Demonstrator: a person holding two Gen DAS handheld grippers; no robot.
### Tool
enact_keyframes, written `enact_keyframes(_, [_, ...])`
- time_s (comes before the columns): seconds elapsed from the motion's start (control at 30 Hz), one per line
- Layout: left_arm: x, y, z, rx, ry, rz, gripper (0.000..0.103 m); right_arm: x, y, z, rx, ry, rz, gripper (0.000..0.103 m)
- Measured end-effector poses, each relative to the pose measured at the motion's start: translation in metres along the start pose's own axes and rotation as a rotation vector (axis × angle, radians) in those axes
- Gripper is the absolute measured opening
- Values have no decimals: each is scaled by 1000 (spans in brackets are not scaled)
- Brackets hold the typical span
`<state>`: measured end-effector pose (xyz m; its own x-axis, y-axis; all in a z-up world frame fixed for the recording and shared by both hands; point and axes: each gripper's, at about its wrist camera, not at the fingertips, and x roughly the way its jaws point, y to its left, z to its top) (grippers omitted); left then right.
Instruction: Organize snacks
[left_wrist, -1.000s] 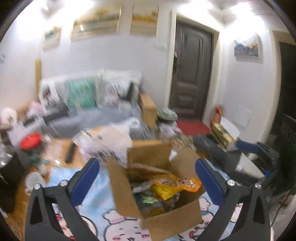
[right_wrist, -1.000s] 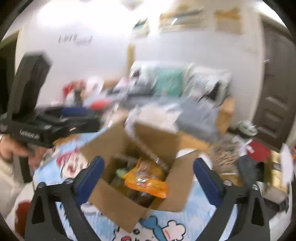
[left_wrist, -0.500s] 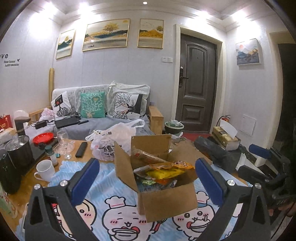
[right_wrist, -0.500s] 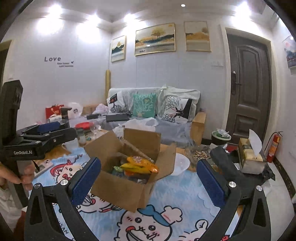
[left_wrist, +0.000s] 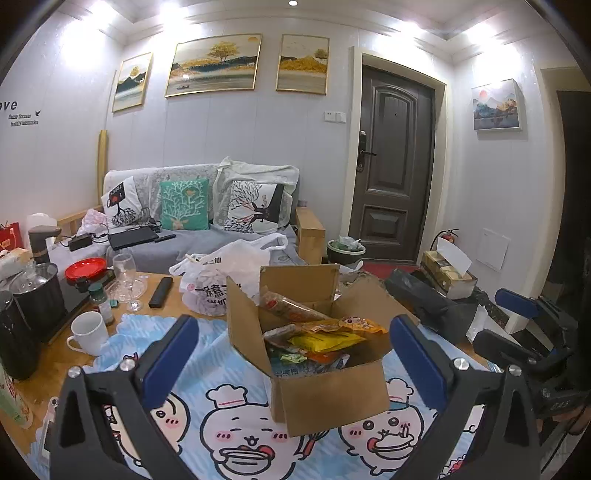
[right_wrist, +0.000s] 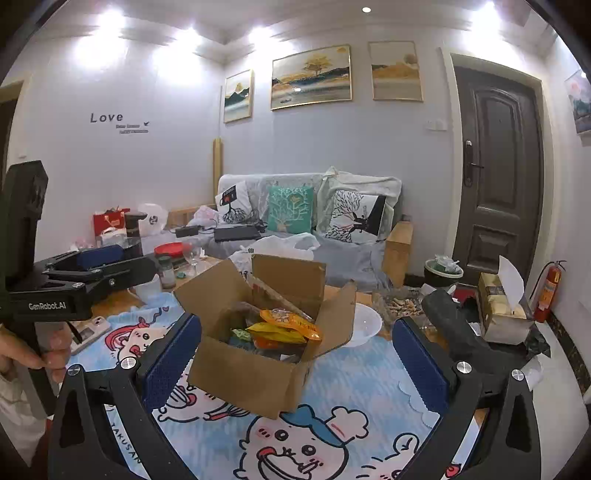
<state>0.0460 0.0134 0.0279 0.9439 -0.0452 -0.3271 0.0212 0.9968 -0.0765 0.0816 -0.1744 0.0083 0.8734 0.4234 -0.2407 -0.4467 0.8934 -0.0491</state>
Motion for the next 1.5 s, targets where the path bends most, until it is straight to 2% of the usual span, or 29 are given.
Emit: enact_keyframes(1.5, [-9, -5, 2, -13, 1, -16, 102, -18, 4, 1, 22, -5, -10, 103])
